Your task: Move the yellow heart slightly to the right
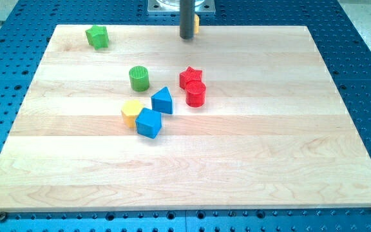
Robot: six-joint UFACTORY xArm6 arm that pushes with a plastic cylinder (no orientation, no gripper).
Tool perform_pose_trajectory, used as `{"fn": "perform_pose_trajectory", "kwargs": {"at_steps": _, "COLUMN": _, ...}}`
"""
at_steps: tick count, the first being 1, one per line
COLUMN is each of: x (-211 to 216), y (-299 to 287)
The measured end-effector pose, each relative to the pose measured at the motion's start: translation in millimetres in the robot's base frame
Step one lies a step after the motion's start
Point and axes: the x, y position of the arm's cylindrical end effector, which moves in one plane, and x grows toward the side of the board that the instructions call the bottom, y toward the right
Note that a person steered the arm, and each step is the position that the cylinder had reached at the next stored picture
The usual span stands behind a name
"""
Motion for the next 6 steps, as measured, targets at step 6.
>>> {"fn": "perform_pose_trajectory", "kwargs": {"at_steps": 6, "x": 13, "y": 58}}
